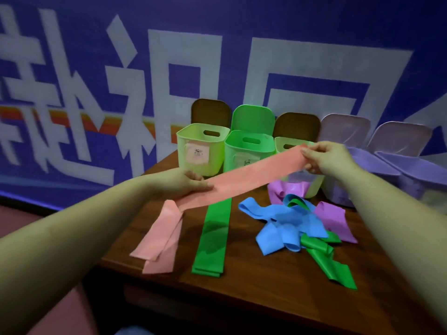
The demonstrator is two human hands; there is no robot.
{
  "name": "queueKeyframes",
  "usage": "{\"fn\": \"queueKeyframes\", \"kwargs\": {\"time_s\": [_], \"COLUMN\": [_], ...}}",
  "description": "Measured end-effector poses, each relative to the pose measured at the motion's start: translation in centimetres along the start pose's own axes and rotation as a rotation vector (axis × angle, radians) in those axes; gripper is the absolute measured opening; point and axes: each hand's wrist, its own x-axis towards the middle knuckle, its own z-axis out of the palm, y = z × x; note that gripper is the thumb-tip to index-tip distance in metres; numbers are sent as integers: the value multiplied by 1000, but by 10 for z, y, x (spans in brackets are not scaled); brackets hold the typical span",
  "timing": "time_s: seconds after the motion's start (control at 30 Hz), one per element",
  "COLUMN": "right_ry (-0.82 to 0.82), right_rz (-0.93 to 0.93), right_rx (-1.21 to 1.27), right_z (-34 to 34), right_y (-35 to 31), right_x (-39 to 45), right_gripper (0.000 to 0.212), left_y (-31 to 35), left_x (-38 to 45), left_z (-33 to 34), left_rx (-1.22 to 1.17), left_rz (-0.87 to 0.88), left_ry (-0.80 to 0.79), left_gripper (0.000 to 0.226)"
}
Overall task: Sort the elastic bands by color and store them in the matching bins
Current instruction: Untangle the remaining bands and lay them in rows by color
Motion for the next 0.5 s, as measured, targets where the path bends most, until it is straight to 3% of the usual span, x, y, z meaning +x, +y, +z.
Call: {"fn": "queueKeyframes", "kwargs": {"time_s": [0.27,0.5], "right_ry": [-157,-271], "right_rz": [-115,-154], "right_rx": [-81,-178], "right_z": [90,155], "right_y": [-32,-48], "right_x": [12,-1], "right_gripper": [7,4], "left_y": [-36,-64], "left_x": [-46,-63], "left_z": [-7,-5], "left_rx": [-137,-58], "left_rz": [-240,-325], "left_ry": [-186,-134], "left_gripper": [11,16]}}
